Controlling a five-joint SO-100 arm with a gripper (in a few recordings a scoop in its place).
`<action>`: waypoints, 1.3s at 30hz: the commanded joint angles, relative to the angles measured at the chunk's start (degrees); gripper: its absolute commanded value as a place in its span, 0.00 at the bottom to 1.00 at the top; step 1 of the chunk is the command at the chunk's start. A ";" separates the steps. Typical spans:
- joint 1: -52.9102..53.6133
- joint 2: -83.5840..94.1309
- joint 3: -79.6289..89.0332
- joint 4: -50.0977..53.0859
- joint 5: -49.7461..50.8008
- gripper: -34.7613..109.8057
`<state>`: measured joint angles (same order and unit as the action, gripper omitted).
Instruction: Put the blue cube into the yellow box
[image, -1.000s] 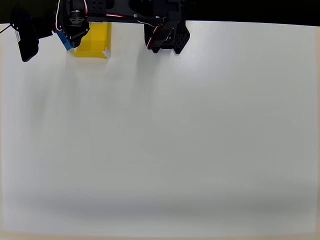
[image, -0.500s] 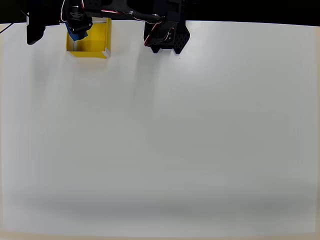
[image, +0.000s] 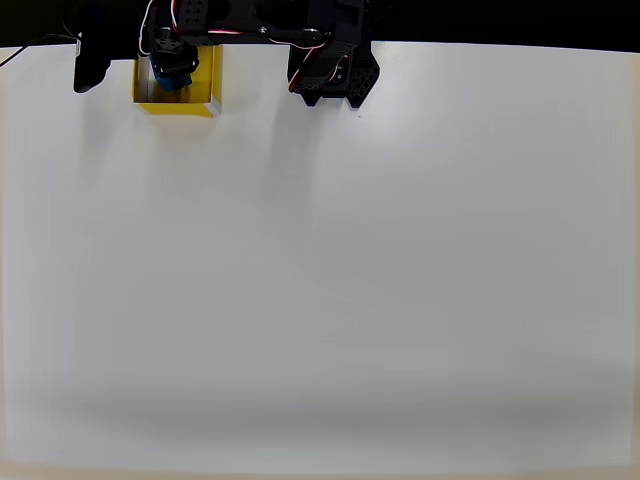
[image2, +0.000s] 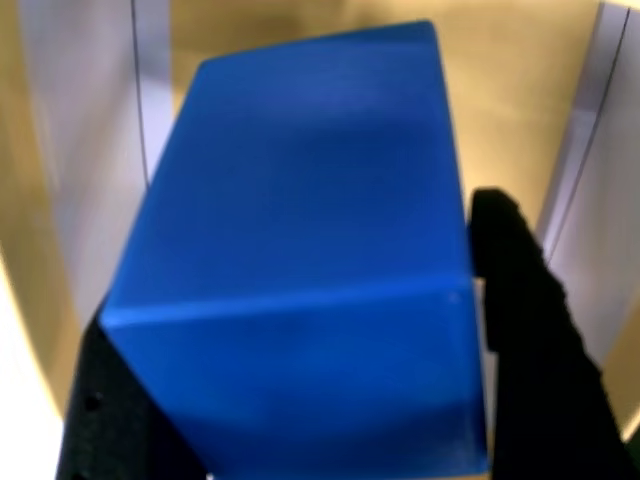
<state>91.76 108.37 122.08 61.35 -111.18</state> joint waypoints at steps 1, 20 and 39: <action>2.20 7.21 0.97 -1.93 0.09 0.33; 5.63 9.93 8.44 -11.69 -1.23 0.52; 3.69 19.78 -20.92 25.84 -8.00 0.37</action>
<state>95.54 122.26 107.31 86.75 -117.86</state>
